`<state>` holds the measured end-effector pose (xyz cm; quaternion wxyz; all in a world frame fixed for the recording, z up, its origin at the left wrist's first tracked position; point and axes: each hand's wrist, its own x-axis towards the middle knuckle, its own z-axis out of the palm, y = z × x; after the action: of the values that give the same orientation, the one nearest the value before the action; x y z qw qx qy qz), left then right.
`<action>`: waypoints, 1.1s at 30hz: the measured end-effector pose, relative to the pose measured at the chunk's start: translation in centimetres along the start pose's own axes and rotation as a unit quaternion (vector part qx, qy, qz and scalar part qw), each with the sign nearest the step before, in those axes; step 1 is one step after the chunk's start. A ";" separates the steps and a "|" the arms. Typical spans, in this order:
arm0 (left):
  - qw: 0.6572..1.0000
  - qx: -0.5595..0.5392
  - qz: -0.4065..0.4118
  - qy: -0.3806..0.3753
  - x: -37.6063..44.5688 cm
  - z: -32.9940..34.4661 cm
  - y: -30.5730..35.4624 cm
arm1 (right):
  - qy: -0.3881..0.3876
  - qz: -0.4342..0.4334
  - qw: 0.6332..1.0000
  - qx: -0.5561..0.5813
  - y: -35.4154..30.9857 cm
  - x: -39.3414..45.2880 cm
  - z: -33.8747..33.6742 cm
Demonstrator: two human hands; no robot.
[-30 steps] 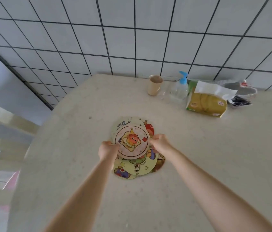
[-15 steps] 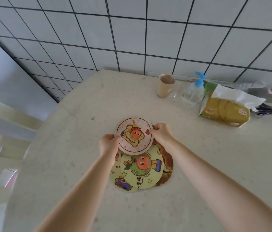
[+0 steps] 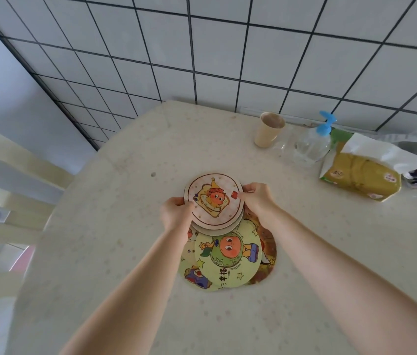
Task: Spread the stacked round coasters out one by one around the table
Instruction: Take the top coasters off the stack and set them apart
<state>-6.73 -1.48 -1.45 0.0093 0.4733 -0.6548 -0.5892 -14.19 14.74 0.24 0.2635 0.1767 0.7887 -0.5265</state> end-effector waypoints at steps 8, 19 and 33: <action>0.996 -0.077 -0.022 -0.037 1.2 -3.1 0.3 | 0.047 -0.056 0.997 -0.032 -3.2 -0.8 2.4; 0.991 -0.122 -0.014 -0.057 8.5 -10.8 4.2 | 0.039 -0.142 0.984 -0.105 -12.9 2.0 12.1; 0.992 -0.118 -0.032 -0.036 16.3 -9.3 5.2 | 0.039 -0.132 0.975 -0.175 -15.9 10.8 17.8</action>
<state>-13.59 -19.65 -3.42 0.0219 0.4682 -0.5652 -0.6789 -27.60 -7.81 0.05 0.1881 0.0428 0.8944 -0.4035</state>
